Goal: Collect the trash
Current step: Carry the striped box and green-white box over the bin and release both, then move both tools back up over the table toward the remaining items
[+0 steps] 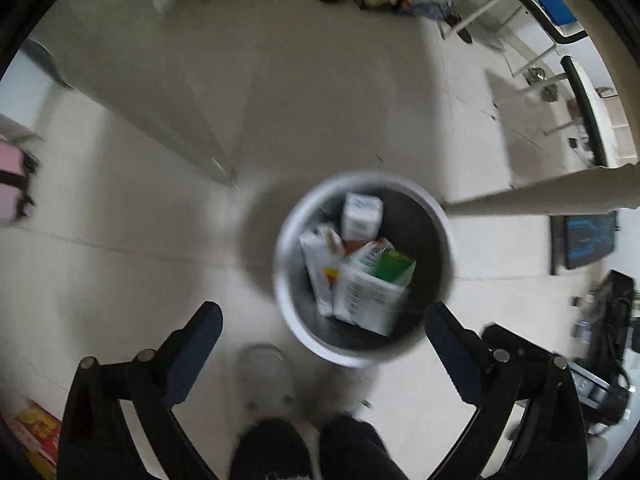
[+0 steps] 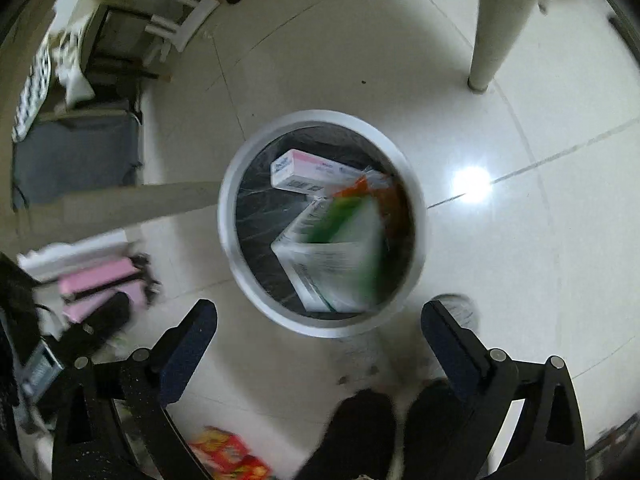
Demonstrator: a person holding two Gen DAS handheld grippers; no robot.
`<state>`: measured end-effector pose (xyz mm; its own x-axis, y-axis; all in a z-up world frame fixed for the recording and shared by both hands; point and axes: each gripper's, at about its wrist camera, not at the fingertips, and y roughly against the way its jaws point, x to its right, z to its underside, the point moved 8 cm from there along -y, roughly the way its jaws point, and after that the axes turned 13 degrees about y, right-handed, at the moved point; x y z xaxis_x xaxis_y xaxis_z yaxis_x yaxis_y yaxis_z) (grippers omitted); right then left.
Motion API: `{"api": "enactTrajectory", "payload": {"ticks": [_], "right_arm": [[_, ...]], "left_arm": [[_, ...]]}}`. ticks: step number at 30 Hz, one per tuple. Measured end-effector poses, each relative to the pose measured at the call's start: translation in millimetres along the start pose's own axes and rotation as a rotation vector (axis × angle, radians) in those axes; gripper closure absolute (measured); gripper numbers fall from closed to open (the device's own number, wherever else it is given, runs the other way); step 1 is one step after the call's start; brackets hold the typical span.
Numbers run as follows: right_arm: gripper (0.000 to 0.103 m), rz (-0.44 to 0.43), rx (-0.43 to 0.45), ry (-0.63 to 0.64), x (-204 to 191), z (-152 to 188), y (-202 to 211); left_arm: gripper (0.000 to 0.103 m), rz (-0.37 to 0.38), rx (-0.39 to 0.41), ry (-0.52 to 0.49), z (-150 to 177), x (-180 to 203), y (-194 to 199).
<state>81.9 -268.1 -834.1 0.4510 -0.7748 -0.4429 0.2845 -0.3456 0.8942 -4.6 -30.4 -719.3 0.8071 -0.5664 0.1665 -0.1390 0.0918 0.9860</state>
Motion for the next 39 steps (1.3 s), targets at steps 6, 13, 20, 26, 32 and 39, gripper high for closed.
{"api": "enactTrajectory", "payload": {"ticks": [6,13,20,26,32,39], "right_arm": [[0.0,0.245,-0.009,0.115,-12.0,-1.5,17.7],[0.0,0.394,-0.029,0.183,-21.9,10.7,46.7],[0.0,0.418,-0.007,0.192,-40.5,22.2,90.9],[0.0,0.411,0.013,0.209,-70.6,37.5,145.2],[0.0,0.39,0.04,0.224,-113.1,59.1,214.4],[0.0,0.383,0.083,0.22,-162.1,74.0,298.3]], "left_arm": [[0.0,-0.134,0.057,-0.086,2.5,-17.2,14.6],[0.0,-0.181,0.053,-0.11,15.0,-19.6,33.8],[0.0,-0.206,0.042,-0.127,31.5,-8.2,67.1],[0.0,-0.203,0.034,-0.144,50.3,2.4,121.4],[0.0,-0.178,0.042,-0.155,64.4,9.3,187.1],[0.0,-0.154,0.095,-0.177,60.1,14.3,267.8]]}}
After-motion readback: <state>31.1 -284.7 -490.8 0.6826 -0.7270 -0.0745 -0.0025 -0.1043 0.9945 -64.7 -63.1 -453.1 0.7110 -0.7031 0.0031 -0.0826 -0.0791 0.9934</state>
